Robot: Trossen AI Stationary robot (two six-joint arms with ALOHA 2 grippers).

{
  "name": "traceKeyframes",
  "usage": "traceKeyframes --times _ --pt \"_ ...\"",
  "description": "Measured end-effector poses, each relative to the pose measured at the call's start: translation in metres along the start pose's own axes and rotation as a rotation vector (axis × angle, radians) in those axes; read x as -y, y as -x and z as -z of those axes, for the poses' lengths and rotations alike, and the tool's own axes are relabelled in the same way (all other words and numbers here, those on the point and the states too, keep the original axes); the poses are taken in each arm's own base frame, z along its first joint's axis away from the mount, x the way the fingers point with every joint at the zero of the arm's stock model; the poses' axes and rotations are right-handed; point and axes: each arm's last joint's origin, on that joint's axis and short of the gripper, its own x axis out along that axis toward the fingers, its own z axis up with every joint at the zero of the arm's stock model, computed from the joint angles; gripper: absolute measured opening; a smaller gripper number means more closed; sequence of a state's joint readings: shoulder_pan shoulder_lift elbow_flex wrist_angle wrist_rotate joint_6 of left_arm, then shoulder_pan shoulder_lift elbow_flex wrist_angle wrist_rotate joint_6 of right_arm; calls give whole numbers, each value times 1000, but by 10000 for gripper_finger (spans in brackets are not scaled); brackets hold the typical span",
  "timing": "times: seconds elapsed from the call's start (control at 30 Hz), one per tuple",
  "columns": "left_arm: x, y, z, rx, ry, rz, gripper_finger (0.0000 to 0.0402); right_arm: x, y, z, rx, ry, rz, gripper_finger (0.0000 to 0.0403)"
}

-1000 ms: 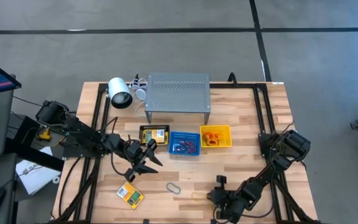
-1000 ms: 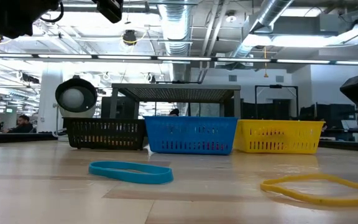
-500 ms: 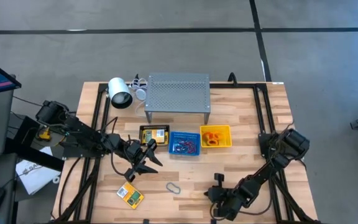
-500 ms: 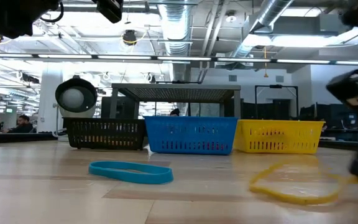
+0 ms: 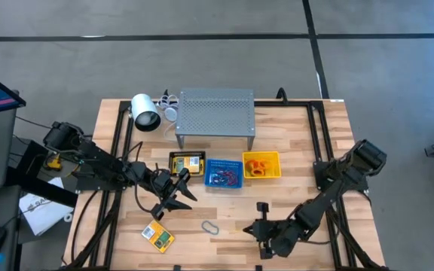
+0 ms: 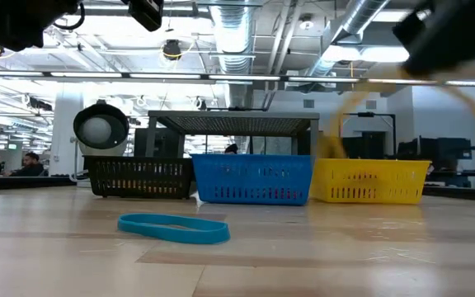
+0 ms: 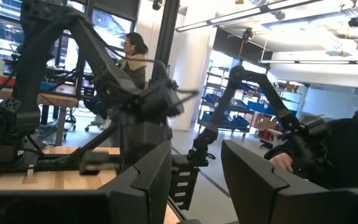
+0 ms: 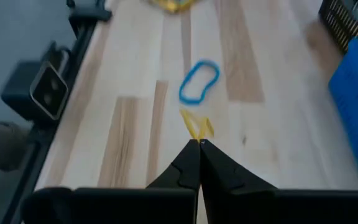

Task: Pick & Place Office Desk Supplies
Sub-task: Put the yellow rubber band into the blue bin

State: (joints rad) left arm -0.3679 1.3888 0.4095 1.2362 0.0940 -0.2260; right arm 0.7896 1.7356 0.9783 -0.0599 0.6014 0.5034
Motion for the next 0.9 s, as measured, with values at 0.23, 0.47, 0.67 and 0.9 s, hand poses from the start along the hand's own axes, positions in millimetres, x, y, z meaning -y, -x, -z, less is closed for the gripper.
traceKeyframes --times 0.23,0.47,0.67,0.9 --pt "0 0 0 -4 0 -1 136 21 15 -27 60 37 12 0" --pt "0 0 1 -8 -11 -2 136 46 25 -44 70 67 59 0" --pt "0 0 1 -9 -92 -2 136 66 20 -55 71 106 92 0" --pt "-4 1 -2 -2 -118 -18 136 94 5 -63 53 135 126 0"
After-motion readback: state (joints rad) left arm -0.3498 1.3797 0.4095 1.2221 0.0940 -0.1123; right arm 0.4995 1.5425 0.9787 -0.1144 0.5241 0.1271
